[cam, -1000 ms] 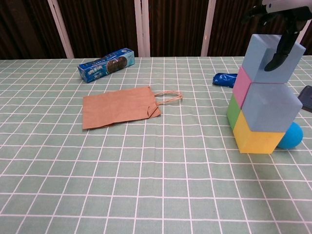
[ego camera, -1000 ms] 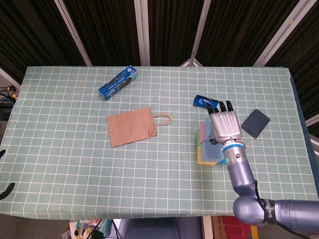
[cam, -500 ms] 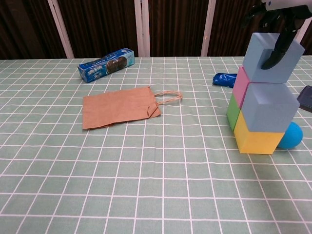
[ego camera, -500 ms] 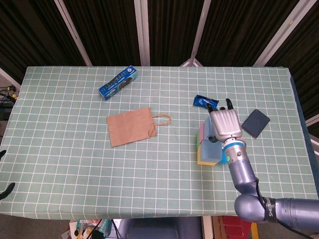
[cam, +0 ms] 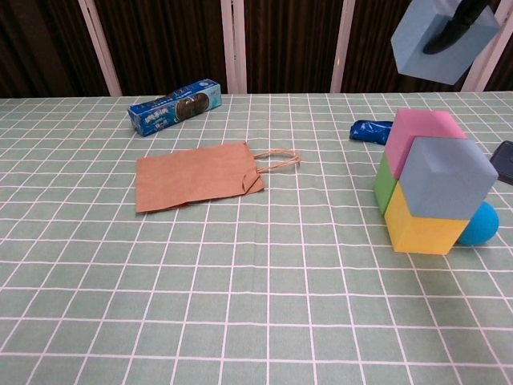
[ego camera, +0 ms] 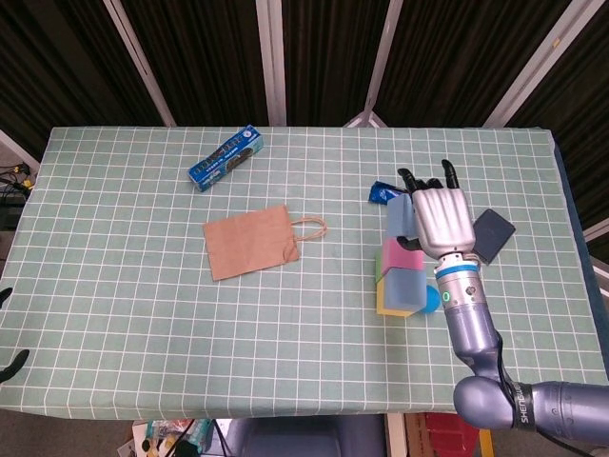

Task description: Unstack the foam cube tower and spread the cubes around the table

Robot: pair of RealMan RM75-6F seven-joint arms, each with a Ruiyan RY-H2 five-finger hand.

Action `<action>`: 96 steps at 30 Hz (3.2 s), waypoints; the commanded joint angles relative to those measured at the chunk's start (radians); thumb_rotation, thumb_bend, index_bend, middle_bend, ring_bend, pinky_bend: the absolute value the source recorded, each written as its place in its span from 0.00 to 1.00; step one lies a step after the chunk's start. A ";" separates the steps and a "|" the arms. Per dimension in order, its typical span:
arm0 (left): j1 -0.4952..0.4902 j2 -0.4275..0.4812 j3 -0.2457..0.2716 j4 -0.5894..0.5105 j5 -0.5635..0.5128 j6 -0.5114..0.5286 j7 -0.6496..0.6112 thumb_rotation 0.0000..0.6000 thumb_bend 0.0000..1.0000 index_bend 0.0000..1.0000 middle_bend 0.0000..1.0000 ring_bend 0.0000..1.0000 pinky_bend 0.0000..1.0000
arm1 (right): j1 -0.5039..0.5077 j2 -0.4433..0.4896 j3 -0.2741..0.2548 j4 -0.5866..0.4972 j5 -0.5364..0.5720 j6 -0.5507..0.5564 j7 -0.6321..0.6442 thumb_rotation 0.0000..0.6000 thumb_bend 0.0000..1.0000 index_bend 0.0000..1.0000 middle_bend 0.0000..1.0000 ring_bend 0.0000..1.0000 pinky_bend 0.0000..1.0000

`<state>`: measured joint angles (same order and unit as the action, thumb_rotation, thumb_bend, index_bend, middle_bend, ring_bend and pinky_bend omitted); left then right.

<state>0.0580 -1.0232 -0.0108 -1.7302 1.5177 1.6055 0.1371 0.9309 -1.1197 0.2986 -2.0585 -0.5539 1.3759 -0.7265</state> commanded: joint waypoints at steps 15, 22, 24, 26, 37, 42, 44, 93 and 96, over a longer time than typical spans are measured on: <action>-0.010 -0.003 -0.007 0.003 -0.013 -0.016 0.005 1.00 0.31 0.11 0.00 0.00 0.02 | 0.102 -0.299 0.021 0.020 -0.030 0.000 -0.004 1.00 0.28 0.18 0.62 0.33 0.00; -0.012 0.003 -0.009 0.002 -0.021 -0.021 -0.007 1.00 0.30 0.11 0.00 0.00 0.02 | 0.113 -0.416 -0.009 0.035 -0.030 0.028 -0.023 1.00 0.28 0.17 0.55 0.31 0.00; -0.011 0.005 -0.009 0.001 -0.020 -0.020 -0.010 1.00 0.30 0.11 0.00 0.00 0.02 | 0.116 -0.442 -0.017 0.043 -0.024 0.030 -0.035 1.00 0.28 0.15 0.33 0.21 0.00; -0.010 0.006 -0.009 0.001 -0.018 -0.017 -0.014 1.00 0.30 0.11 0.00 0.00 0.02 | 0.119 -0.451 -0.022 0.044 -0.008 0.016 -0.048 1.00 0.28 0.10 0.14 0.10 0.00; -0.007 0.006 -0.018 0.000 -0.040 -0.012 -0.018 1.00 0.30 0.11 0.00 0.00 0.02 | 0.075 -0.405 -0.012 -0.011 -0.029 0.062 -0.050 1.00 0.24 0.00 0.00 0.03 0.00; -0.004 0.003 -0.015 -0.003 -0.035 -0.006 -0.011 1.00 0.30 0.11 0.00 0.00 0.02 | 0.045 -0.317 -0.012 -0.079 -0.019 0.069 -0.066 1.00 0.24 0.00 0.00 0.03 0.00; -0.004 0.003 -0.015 -0.003 -0.036 -0.006 -0.009 1.00 0.30 0.11 0.00 0.00 0.02 | 0.031 -0.269 -0.009 -0.113 -0.011 0.070 -0.070 1.00 0.24 0.00 0.00 0.03 0.00; -0.001 -0.012 -0.010 -0.004 -0.025 0.000 0.029 1.00 0.30 0.11 0.00 0.00 0.02 | -0.134 0.041 -0.146 0.235 -0.125 -0.381 0.176 1.00 0.24 0.00 0.08 0.03 0.00; -0.002 -0.010 -0.012 -0.004 -0.030 -0.002 0.024 1.00 0.31 0.11 0.00 0.00 0.02 | -0.122 0.048 -0.151 0.222 -0.099 -0.383 0.152 1.00 0.24 0.00 0.08 0.03 0.00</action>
<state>0.0560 -1.0339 -0.0224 -1.7342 1.4880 1.6036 0.1621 0.8027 -1.0758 0.1507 -1.8294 -0.6644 0.9937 -0.5628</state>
